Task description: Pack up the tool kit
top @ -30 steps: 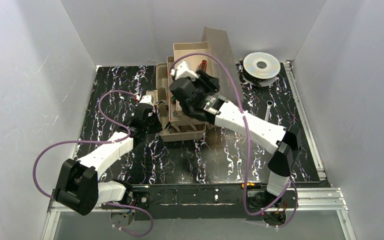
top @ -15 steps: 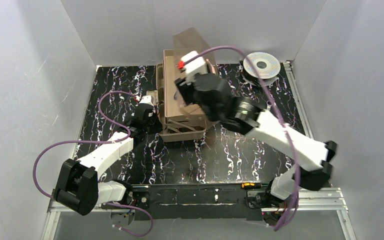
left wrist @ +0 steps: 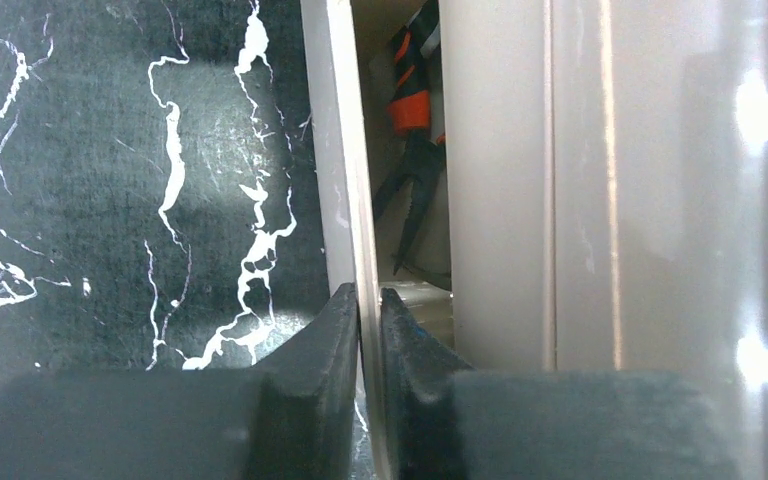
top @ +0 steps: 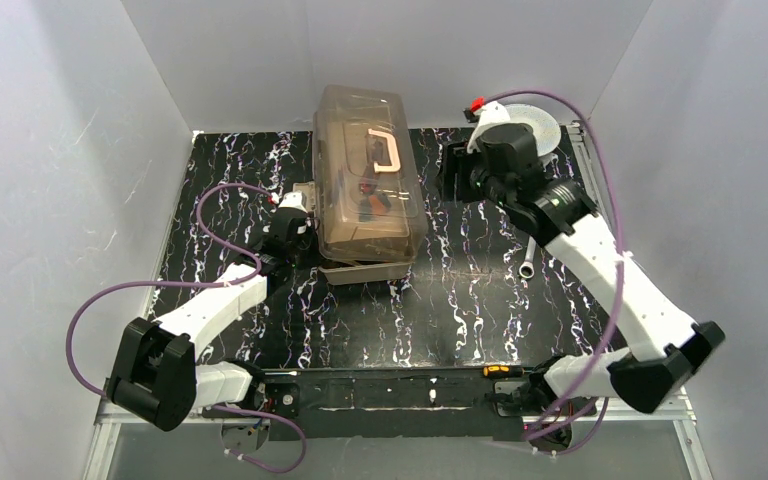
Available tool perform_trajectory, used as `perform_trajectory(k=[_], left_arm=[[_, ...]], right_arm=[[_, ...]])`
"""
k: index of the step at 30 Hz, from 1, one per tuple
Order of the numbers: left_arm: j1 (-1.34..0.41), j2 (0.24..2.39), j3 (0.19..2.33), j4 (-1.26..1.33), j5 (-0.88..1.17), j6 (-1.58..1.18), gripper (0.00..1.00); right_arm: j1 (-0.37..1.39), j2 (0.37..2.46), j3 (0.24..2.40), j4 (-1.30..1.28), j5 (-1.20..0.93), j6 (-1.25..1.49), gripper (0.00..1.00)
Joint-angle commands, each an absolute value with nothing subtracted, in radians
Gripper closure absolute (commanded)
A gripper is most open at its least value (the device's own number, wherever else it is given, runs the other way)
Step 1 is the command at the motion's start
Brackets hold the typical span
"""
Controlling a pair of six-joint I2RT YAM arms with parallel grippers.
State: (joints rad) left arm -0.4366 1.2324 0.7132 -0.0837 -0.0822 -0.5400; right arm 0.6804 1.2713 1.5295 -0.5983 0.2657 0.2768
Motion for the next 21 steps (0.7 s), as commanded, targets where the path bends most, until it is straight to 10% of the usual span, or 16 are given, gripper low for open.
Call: perform_trajectory(k=[1,9,21], left_arm=[[-0.478,1.167,0.725,-0.071,0.064,-0.541,0.77],[-0.474,1.038,0.799,-0.286,-0.119,-0.543,0.51],[-0.417,0.897,0.899,-0.484,-0.278,-0.529,0.50]], right_arm=[[0.612,1.340,1.540,-0.642,0.049,0.371,0.34],[0.536,1.455,1.540,-0.566,-0.127,0.463,0.34],[0.510,1.506,1.512,-0.497,-0.189,0.479,0.35]])
